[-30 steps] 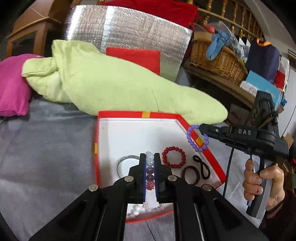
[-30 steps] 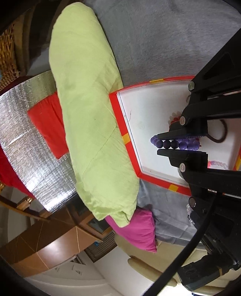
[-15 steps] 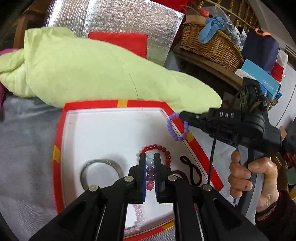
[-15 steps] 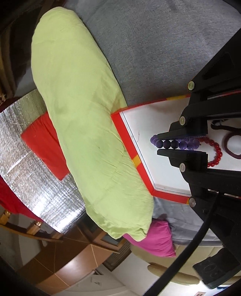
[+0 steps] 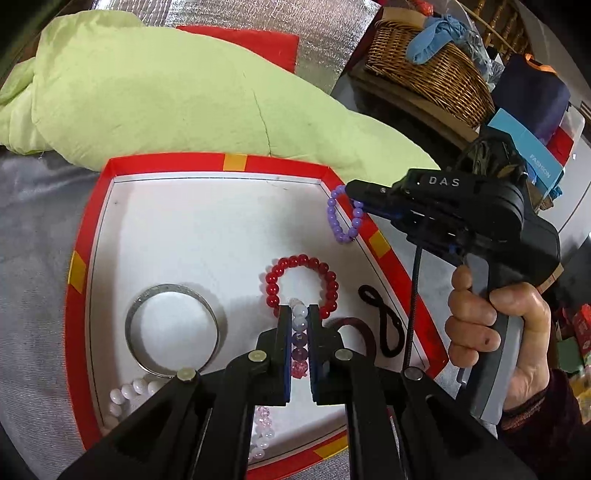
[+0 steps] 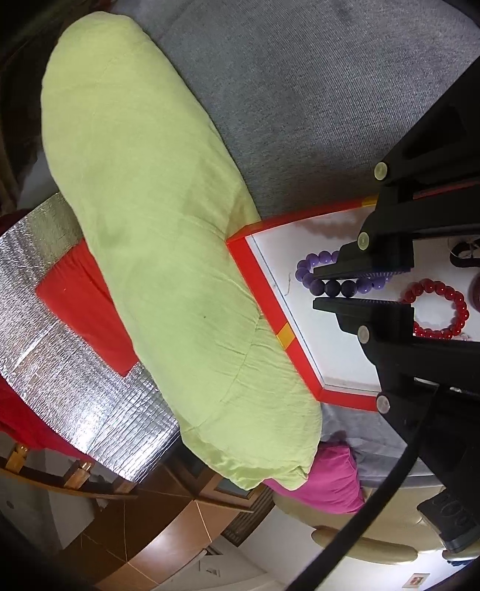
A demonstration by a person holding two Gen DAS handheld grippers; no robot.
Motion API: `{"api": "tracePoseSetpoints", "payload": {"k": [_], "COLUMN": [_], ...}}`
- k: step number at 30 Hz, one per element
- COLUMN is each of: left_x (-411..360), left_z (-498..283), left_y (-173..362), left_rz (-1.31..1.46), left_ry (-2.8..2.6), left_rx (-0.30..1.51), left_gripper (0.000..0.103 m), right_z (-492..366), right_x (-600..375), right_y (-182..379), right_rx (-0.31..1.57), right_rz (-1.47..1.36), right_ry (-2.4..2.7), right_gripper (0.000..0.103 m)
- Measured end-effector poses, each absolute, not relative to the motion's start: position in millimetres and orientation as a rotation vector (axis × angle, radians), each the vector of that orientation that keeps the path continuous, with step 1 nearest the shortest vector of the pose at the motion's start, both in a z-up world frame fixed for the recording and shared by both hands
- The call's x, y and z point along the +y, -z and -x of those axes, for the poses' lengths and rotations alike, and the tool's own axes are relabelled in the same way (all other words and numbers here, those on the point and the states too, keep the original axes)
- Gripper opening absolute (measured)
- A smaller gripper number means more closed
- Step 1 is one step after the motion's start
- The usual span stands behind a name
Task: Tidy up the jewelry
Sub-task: 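Lower pink bracelet into tray with left tool while right tool lowers purple bracelet there, then open both tools and withdraw them from the tray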
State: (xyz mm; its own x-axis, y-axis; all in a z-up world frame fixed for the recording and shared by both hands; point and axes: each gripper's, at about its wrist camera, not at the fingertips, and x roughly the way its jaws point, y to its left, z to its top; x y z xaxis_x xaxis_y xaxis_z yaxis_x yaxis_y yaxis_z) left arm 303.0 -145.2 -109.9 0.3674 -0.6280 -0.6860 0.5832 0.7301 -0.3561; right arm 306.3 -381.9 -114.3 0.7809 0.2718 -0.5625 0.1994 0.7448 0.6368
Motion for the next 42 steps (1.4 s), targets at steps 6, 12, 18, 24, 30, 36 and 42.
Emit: {"api": "tracePoseSetpoints", "payload": {"k": [6, 12, 18, 24, 30, 36, 42], "left_x": [-150.2, -148.1, -146.8, -149.3, -153.7, -151.3, -132.0], "left_z": [-302.3, -296.4, -278.1, -253.8, -233.7, -216.0, -195.7], "left_y": [118.1, 117.0, 109.7, 99.0, 87.0, 77.2, 59.0], "left_rz": [0.022, -0.01, -0.05, -0.155, -0.266, -0.379, -0.338], "left_ry": [0.761, 0.729, 0.725, 0.67, 0.533, 0.388, 0.324], "left_rx": [0.942, 0.932, 0.899, 0.829, 0.767, 0.696, 0.643], "left_gripper": [0.008, 0.04, 0.049, 0.069, 0.074, 0.075, 0.083], "right_z": [-309.0, -304.8, -294.2, -274.8, -254.4, -231.5, -200.6], "right_x": [-378.7, -377.2, -385.2, -393.8, -390.5, -376.2, -359.2], "right_y": [122.1, 118.2, 116.9, 111.9, 100.8, 78.4, 62.0], "right_rx": [0.725, 0.719, 0.695, 0.674, 0.675, 0.659, 0.65], "right_rz": [-0.745, -0.725, -0.75, -0.771, -0.757, -0.64, -0.528], "right_ry": [-0.054, -0.046, -0.009, 0.002, 0.01, 0.041, 0.065], "right_gripper": [0.013, 0.016, 0.051, 0.051, 0.054, 0.064, 0.066]}}
